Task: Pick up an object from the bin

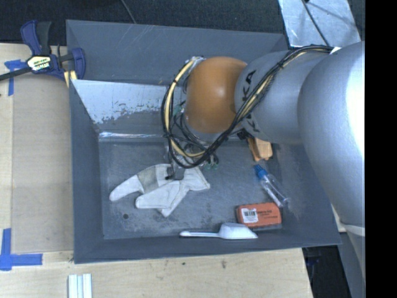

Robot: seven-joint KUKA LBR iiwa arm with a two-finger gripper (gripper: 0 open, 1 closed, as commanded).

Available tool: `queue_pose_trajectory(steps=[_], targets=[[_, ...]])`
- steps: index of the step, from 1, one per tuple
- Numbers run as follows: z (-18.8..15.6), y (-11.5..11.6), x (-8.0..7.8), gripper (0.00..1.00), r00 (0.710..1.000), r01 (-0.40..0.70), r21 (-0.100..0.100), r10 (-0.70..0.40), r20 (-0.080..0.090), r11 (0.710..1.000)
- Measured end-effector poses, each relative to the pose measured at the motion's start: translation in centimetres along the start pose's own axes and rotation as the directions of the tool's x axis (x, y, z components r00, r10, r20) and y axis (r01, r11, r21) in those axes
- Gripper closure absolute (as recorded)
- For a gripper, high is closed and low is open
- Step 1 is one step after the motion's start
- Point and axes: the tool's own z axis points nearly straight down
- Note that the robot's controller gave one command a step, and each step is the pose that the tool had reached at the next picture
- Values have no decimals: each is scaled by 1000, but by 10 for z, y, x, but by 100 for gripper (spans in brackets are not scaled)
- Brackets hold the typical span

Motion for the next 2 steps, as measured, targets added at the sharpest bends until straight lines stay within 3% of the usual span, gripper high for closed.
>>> queue_pose_trajectory(steps=[1, 2], targets=[[0, 0, 0, 100, 1000, 0, 0, 0, 0, 1000], [-132, 2, -14, 100, 1000, 5, 1, -5, 0, 1000]])
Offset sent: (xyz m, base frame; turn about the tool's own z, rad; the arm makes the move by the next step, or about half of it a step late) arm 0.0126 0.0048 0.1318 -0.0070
